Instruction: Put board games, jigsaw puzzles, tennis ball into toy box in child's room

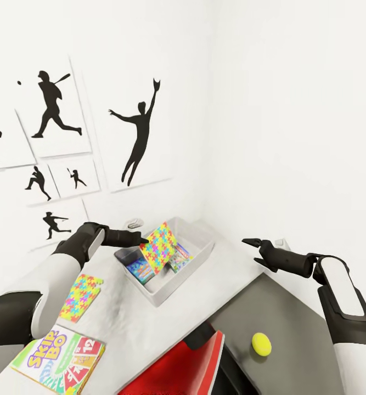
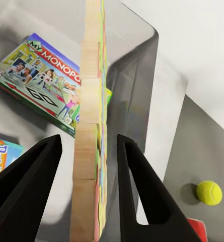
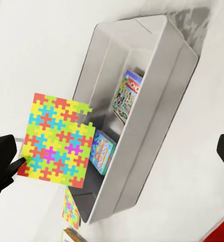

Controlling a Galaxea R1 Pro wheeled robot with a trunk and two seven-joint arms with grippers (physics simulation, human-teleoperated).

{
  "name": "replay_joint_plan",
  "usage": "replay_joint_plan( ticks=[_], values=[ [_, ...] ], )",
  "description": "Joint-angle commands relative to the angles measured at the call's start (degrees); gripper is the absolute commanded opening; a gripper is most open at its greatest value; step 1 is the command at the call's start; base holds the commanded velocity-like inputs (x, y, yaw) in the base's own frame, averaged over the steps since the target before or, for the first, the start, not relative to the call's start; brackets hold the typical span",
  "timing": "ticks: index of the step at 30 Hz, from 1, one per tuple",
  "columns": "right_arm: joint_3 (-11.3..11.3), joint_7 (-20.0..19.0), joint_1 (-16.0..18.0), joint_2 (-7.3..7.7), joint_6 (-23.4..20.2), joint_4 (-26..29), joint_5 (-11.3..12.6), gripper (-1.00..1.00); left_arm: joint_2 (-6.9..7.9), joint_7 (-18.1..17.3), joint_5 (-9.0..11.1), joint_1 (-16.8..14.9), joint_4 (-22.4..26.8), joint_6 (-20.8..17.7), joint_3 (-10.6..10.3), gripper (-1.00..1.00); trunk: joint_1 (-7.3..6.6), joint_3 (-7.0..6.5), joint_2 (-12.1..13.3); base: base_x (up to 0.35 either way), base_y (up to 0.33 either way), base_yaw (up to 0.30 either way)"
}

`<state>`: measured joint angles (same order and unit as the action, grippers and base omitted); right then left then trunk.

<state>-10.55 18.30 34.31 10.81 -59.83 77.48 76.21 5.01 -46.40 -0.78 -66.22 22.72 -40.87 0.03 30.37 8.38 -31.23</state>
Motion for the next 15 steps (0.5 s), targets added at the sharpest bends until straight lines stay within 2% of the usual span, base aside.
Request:
replay_joint_plan(
  ticks=[1,15],
  values=[
    [0.0,0.6,0.0,0.0,-0.2,0.0,0.6,1.0,0.05,-0.2,0.0,0.0,0.0,-0.3,0.2,-1.0,0.02,0.21,-0.1,0.0,0.0,0.0],
    [0.1,0.5,-0.7,-0.07,-0.2,0.1,0.6,1.0,1.78,-1.1,0.4,0.0,3.0,-0.4,0.5,-1.0,0.02,1.52,-0.1,0.0,0.0,0.0]
  ],
)
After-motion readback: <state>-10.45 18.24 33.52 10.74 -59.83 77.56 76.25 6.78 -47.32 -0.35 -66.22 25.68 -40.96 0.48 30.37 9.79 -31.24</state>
